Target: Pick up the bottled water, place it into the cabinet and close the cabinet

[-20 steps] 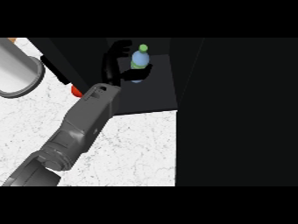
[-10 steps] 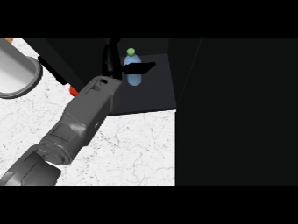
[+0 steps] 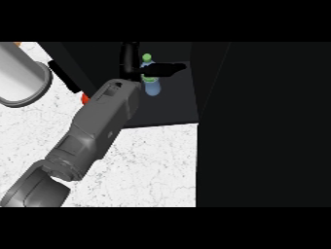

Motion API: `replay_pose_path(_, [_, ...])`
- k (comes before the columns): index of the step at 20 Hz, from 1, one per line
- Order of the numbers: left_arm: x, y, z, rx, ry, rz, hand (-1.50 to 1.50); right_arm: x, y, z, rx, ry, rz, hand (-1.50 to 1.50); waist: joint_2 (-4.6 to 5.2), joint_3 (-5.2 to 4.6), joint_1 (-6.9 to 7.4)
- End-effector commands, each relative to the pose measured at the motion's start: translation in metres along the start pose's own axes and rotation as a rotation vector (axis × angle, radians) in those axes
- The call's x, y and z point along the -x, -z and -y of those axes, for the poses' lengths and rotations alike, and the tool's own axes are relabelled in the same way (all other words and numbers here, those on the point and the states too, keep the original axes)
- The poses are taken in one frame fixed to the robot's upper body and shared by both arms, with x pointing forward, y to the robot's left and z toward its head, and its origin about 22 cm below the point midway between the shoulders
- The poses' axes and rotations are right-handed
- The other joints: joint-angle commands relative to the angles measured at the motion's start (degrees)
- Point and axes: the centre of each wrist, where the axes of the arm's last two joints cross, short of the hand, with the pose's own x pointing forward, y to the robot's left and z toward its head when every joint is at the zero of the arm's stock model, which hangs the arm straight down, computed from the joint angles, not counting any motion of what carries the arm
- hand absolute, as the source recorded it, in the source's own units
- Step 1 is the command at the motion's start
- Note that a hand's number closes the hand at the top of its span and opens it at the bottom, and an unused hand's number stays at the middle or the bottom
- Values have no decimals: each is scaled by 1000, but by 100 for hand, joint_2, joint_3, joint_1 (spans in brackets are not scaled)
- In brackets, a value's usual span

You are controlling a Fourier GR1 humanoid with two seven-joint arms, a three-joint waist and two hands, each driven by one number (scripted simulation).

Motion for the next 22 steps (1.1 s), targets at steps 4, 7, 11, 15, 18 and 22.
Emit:
replay_pose_path(4, [3,-11,12,53,-105,32,-150,-18,4,0,23,32,30,-150,-93,9,199])
replay_pose_path(7, [-1,-10,15,61,-115,8,-150,-18,-1,-2,11,26,19,-150,-118,11,164])
replay_pose_path(11, [17,-30,8,71,-167,-7,-150,-25,-9,-7,26,27,10,-150,-188,11,284])
replay_pose_path(15, [12,-44,16,125,-217,-14,-150,-26,4,-9,27,8,25,-150,-185,10,351])
replay_pose_path(18, [24,-72,16,183,-290,-15,-150,-18,3,-13,55,36,7,-150,-191,9,354])
replay_pose_path(22, [17,-93,20,270,-401,-14,-150,-22,8,-21,53,23,4,-150,-208,7,476])
